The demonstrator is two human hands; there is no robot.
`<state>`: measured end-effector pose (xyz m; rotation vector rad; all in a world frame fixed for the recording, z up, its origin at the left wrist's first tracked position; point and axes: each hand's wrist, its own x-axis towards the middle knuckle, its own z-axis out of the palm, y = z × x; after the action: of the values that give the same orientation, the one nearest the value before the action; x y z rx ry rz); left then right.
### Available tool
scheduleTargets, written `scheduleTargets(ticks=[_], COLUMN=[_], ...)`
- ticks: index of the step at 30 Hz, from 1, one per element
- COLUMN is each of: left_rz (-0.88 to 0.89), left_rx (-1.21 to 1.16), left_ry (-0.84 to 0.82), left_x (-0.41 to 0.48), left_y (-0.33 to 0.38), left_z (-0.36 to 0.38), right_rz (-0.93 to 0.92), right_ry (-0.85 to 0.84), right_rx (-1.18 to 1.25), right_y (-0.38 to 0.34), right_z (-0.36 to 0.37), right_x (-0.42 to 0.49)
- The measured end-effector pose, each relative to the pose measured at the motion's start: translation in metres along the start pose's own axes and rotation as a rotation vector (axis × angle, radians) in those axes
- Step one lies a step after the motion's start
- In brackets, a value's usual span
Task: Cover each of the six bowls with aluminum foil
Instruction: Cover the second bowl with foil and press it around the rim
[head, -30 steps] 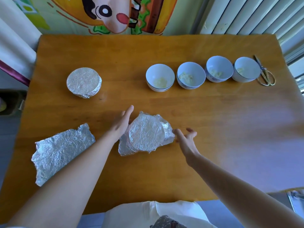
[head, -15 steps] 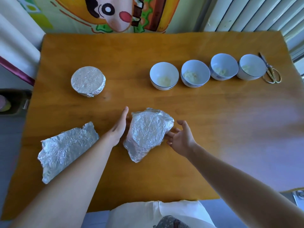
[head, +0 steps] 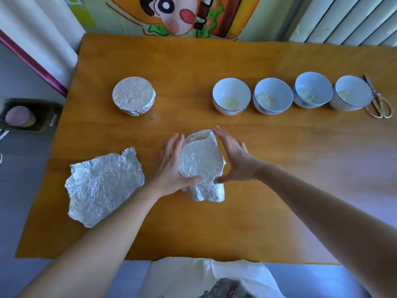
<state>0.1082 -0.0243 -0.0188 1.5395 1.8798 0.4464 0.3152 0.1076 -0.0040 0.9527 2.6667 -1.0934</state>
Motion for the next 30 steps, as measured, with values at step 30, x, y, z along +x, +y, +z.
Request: scheduleTargets(ticks=[30], left_rz=[0.041], left_rx=[0.546], left_ry=[-0.066], left_x=[0.024], left_y=[0.009], left_z=[0.033], right_rz=[-0.144], right_ry=[-0.108], right_rx=[-0.463], right_y=[0.007], right_z=[0.02], right_x=[0.031])
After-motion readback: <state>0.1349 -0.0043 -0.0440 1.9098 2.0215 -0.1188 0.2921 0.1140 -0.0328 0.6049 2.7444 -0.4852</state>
